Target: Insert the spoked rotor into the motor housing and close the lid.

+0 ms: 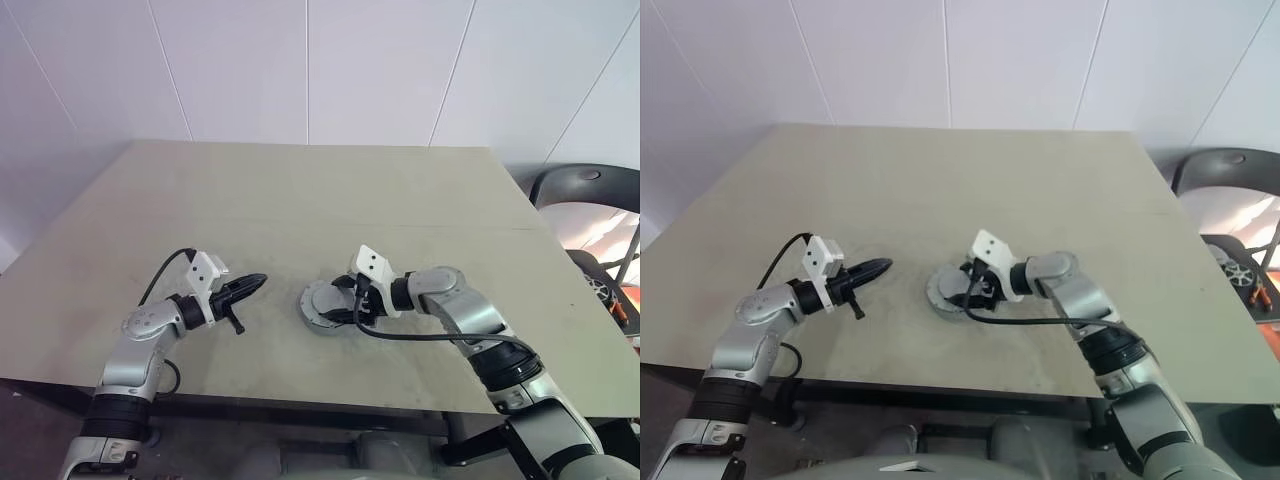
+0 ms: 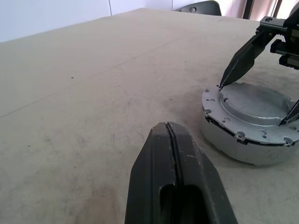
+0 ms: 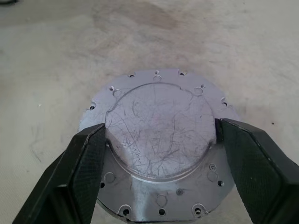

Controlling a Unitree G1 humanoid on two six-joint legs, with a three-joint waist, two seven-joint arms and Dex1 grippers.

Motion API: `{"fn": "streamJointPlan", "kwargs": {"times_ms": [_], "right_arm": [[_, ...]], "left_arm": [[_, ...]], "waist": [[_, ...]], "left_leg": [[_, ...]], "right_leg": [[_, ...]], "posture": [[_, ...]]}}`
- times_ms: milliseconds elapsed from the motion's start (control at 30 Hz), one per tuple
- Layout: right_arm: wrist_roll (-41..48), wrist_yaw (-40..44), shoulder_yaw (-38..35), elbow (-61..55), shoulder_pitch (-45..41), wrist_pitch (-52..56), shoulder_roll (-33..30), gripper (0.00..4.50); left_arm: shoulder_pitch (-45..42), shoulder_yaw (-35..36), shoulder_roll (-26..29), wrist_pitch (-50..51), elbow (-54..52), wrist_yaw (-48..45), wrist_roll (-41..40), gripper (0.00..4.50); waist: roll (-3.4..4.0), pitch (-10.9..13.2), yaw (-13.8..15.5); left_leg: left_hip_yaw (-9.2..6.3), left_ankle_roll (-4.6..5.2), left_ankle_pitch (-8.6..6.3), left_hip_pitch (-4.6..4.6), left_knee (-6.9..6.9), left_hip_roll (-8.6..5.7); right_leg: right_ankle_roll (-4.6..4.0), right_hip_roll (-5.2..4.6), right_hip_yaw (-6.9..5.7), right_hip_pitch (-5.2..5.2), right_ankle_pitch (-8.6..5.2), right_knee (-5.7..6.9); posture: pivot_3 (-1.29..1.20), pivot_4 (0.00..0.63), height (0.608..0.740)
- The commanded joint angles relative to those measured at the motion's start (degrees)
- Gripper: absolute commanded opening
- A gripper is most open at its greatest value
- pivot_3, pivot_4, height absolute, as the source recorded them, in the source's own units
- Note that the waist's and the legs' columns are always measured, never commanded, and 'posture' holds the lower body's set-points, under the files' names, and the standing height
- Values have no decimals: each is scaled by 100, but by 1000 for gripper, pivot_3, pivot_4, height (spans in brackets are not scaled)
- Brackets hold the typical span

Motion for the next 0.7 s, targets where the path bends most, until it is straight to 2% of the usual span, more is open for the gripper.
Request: {"fn": "streamJointPlan", "kwargs": {"times_ms": [33, 133, 267, 700], "right_arm": [[566, 320, -213, -492, -47, 250, 102, 3470], [582, 404, -156, -608, -42, 314, 1, 3470], [181, 304, 152, -468, -7, 121, -134, 3470], [-270, -188, 197, -72, -36, -281, 116, 3470]], "left_arm": [[-68, 102, 63, -56, -175, 5, -18, 0], [-86, 96, 48, -57, -176, 14, -18, 0], [-93, 92, 40, -55, -181, 17, -23, 0], [-74, 93, 39, -24, -224, 19, -36, 0]], "waist": [[1, 1, -9], [1, 1, -15], [1, 1, -6], [0, 1, -11]], "left_leg": [[0, 0, 0, -3, 0, 0], [0, 0, 0, -2, -5, 1], [-1, 0, 0, -2, -3, 2], [0, 0, 0, 0, -1, 2]], "right_leg": [[0, 0, 0, -3, 0, 0], [0, 2, 0, -7, 0, 0], [0, 2, -2, -7, 0, 2], [0, 3, -2, -4, 0, 2]], "posture": [[0, 0, 740], [0, 0, 740], [0, 0, 740], [0, 0, 740]]}}
